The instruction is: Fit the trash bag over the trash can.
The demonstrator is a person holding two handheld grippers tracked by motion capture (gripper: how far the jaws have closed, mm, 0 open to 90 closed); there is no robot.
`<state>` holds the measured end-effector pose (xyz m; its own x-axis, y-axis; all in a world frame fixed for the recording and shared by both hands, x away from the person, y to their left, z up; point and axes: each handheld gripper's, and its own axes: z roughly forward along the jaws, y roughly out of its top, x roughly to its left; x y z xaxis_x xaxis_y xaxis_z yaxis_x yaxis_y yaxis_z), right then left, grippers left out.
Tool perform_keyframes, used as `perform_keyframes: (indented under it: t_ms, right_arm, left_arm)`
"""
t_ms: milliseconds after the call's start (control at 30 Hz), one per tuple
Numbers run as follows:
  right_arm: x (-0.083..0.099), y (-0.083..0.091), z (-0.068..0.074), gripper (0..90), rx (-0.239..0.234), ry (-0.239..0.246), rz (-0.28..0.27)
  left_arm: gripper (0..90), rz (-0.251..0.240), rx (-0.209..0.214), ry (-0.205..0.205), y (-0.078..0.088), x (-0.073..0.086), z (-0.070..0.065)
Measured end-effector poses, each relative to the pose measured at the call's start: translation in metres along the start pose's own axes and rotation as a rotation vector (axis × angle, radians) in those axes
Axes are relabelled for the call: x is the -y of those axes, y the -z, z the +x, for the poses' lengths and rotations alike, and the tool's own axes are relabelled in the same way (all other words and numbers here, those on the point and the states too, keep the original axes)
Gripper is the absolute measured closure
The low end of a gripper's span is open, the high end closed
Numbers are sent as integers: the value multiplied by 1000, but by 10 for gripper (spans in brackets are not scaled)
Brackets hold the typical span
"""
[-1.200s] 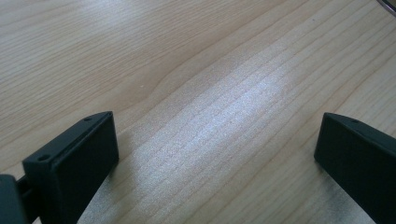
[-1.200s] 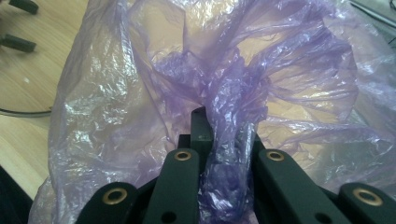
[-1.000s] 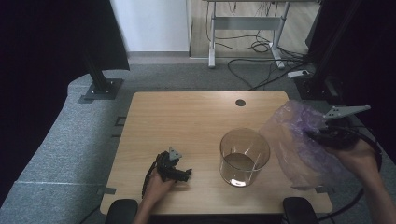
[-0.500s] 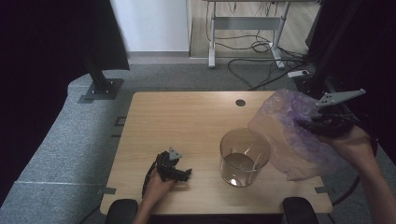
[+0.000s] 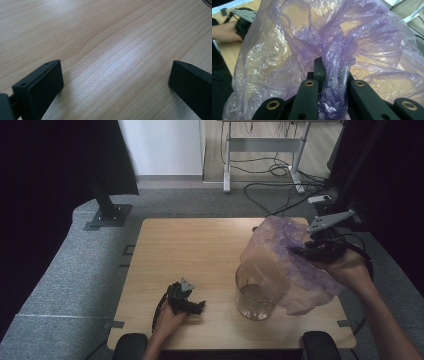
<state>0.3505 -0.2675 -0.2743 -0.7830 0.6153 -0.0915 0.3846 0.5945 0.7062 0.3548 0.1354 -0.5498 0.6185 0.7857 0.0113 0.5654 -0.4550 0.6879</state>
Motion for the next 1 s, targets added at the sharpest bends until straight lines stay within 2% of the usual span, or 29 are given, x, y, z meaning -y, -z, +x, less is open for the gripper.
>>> perform_keyframes:
  t_ms: [367, 567, 733, 867, 1000]
  right_arm:
    - [-25, -41, 25, 810, -109, 63, 5]
    - [-32, -66, 39, 809, -160, 95, 15]
    - [-24, -93, 45, 807, -182, 97, 54]
    - [-11, -114, 43, 806, -186, 74, 94]
    - [7, -133, 38, 806, -154, 49, 149]
  left_arm:
    - [0, 0, 1, 2, 0, 0, 0]
    - [0, -1, 0, 0, 0, 0, 0]
    - [0, 0, 0, 0, 0, 0, 0]
    - [0, -1, 0, 1, 0, 0, 0]
    - [0, -2, 0, 1, 0, 0, 0]
